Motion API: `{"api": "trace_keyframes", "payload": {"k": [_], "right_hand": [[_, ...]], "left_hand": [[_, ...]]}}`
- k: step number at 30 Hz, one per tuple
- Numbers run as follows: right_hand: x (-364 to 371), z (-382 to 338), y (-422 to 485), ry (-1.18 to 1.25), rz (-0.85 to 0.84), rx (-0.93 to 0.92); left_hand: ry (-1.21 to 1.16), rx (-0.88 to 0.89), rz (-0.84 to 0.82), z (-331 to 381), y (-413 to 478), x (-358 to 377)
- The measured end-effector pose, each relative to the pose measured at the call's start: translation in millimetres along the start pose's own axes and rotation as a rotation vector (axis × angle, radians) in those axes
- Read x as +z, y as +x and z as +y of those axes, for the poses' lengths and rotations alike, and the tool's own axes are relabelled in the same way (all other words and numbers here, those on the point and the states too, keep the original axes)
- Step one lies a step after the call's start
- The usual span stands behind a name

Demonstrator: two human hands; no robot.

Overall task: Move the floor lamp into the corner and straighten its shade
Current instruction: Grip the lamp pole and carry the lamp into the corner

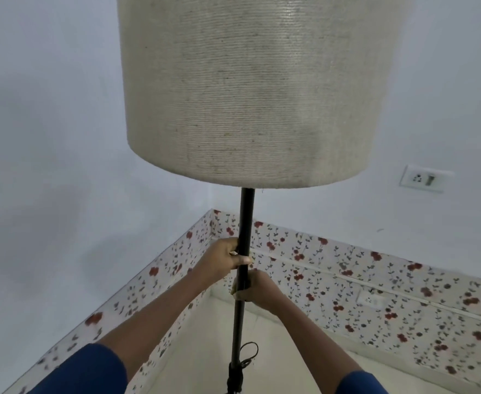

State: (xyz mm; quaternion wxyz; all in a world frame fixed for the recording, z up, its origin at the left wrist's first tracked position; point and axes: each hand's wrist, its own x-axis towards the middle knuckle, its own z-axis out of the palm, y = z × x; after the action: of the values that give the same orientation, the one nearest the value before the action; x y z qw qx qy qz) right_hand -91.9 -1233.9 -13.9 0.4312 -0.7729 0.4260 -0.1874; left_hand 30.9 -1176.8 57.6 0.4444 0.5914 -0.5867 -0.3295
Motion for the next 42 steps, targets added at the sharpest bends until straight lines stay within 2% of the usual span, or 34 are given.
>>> {"api": "trace_keyframes", "payload": {"k": [9,22,31,35,38,42], "right_hand": [[-62.1,33.0,192.8,0.007,-0.072,-0.043],[-67.6,62.7,445.5,-0.061,-0.1,0.052],[-64.8,83.2,534.7,-0.131,-0.148,0.106],[-63.6,98.7,560.4,-0.183,-0.191,0.128],[-67.9,103.3,574.5,-0.224,-0.236,0.126],[-75.6,108.0,591.5,-0.147,-0.251,0.157]], "left_hand": [[0.083,-0.073,0.105,-34.3,188.7,-7.5],[0.04,-0.167,0.131,-135.3,407.4,-66.3],[0.0,-0.285,0.182,-177.0,479.4,-72.2],[-0.06,-0.445,0.249,-191.4,497.1,-62.9],[-0.12,-0.403,0.268,-195.9,508.4,-60.3],[-0.165,-0.371,0.219,-194.5,521.7,-64.7]]}}
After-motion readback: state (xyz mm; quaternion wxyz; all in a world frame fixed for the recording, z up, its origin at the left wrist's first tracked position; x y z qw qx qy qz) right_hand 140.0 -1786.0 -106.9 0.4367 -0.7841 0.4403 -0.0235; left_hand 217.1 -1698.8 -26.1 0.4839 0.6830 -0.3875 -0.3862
